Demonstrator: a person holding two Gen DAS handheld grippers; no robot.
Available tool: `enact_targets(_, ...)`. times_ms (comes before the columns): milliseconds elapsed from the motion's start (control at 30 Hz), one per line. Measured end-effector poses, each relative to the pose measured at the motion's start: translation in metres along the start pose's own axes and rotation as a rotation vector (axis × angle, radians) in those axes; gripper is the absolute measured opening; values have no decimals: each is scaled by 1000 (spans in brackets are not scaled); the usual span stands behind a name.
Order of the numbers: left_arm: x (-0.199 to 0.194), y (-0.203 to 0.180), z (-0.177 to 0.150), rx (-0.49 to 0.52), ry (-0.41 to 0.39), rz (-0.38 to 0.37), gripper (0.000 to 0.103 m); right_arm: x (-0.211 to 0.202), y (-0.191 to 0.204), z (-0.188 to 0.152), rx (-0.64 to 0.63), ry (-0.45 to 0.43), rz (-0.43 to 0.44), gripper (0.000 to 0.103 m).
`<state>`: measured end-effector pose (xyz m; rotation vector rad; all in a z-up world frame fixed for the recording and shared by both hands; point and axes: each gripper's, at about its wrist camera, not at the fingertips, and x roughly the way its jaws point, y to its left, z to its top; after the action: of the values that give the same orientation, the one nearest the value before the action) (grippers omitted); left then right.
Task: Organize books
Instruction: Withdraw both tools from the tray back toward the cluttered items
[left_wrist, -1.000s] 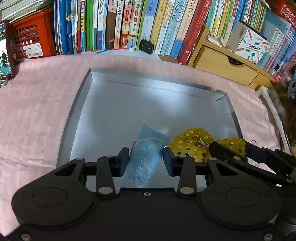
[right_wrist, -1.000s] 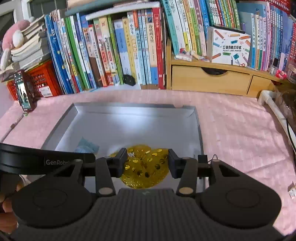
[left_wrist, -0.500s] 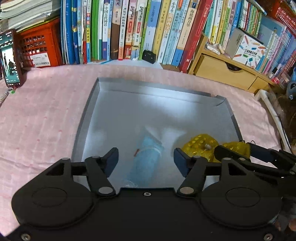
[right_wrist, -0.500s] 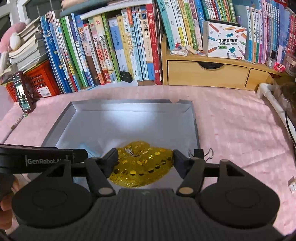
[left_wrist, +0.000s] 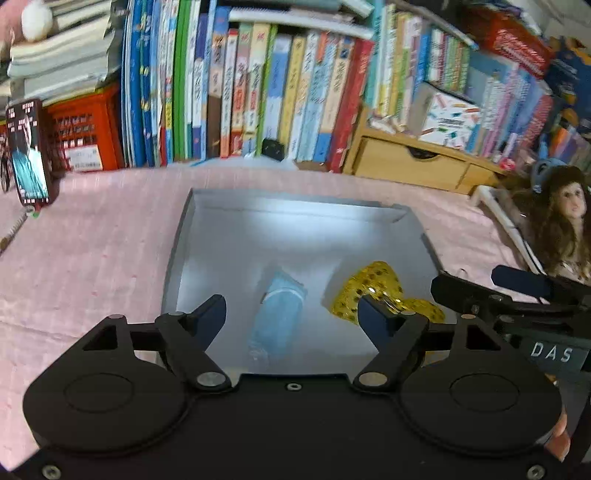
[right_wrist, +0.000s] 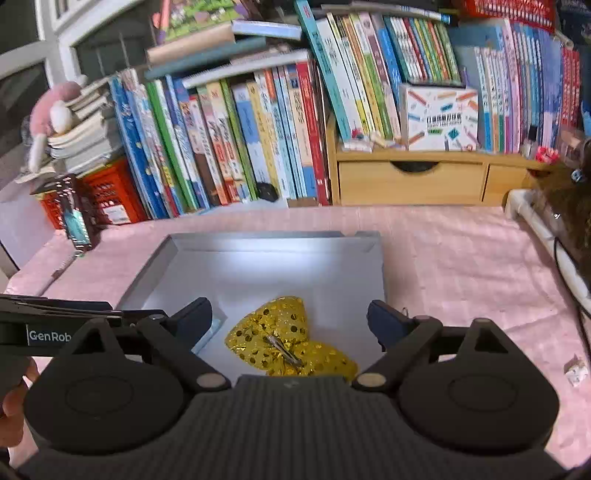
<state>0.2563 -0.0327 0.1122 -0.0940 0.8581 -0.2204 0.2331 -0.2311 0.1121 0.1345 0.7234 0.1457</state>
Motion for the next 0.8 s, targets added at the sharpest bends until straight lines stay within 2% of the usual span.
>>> enact_targets(367,-69,-8,-53,92,-137,-61,82,-67,1,-32,-24,-143,66,102)
enact_targets(800,-117,-10,-121,132,-232,-97,83,-116,16,-86,-122,-272,53,103)
